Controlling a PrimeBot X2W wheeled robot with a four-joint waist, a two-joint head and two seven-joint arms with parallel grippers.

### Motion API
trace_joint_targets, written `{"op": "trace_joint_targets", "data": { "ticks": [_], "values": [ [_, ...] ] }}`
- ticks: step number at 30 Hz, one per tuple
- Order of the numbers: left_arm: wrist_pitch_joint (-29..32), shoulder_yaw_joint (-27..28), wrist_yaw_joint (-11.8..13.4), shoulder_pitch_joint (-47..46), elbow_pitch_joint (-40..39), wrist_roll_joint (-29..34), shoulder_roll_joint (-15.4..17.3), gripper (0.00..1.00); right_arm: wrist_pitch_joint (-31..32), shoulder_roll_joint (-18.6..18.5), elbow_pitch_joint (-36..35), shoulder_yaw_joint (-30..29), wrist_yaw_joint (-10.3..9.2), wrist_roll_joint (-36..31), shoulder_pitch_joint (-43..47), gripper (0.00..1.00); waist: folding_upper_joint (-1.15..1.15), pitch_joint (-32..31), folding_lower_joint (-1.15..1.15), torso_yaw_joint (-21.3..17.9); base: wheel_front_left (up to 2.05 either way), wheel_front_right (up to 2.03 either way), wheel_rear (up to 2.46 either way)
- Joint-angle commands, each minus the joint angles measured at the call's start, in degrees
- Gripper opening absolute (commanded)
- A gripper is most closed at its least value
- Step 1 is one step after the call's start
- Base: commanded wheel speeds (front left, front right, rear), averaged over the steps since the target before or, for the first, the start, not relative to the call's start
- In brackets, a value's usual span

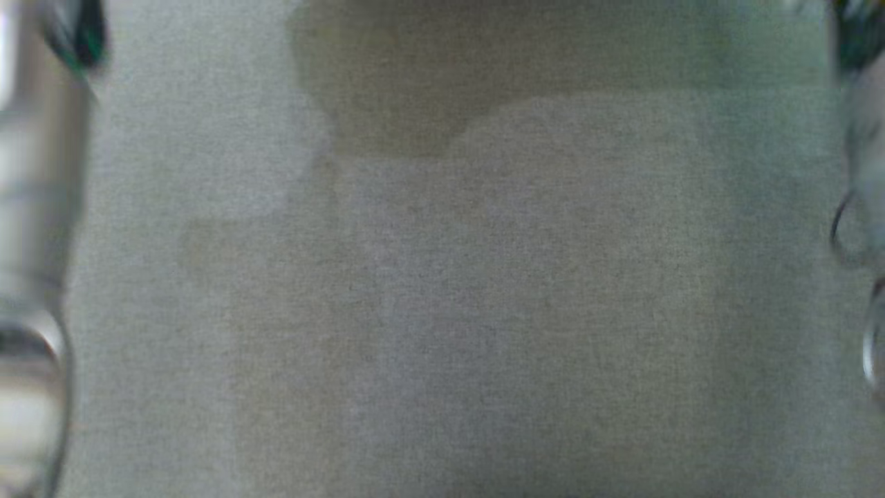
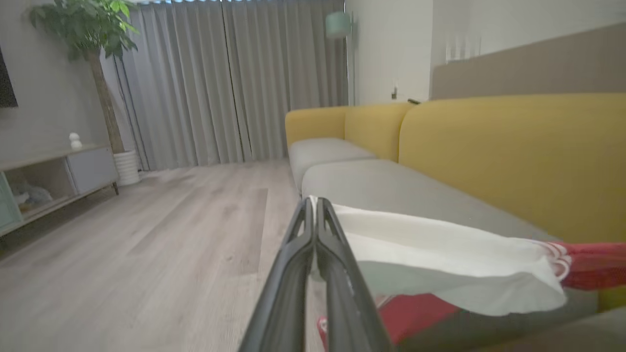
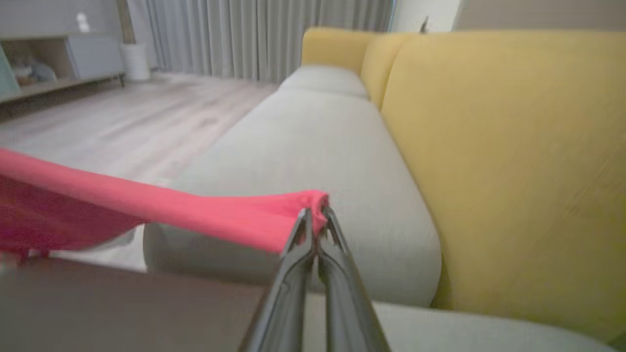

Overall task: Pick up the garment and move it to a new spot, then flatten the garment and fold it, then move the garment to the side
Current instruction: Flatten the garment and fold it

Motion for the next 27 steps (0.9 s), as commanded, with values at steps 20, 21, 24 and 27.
{"op": "trace_joint_targets", "data": {
  "ticks": [20,21,24,27],
  "values": [
    [6.5,-11.9,-3.7,34.6,-5.2,1.7,10.2,0.00,11.8,-4.1,6.8,25.6,-0.05,14.8,19.9,0.00,0.00,-13.9,0.00,1.4,0.00,0.00,0.00],
    [7.9,-12.3,-3.7,36.0,-6.6,1.1,10.9,0.00,12.9,-4.6,5.9,27.2,-0.05,16.4,20.9,0.00,0.00,-14.5,0.00,1.5,0.00,0.00,0.00],
    [12.0,-13.6,-3.8,39.9,-11.8,-0.4,13.4,0.00,16.8,-6.6,2.2,32.3,-0.05,21.9,24.6,0.00,0.00,-16.8,0.00,1.6,0.00,0.00,0.00],
    [14.6,-14.1,-3.8,42.6,-15.8,-1.4,15.3,0.00,20.0,-8.4,-1.3,35.8,-0.05,26.2,27.1,0.00,0.00,-18.1,0.00,1.6,0.00,0.00,0.00]
  ]
}}
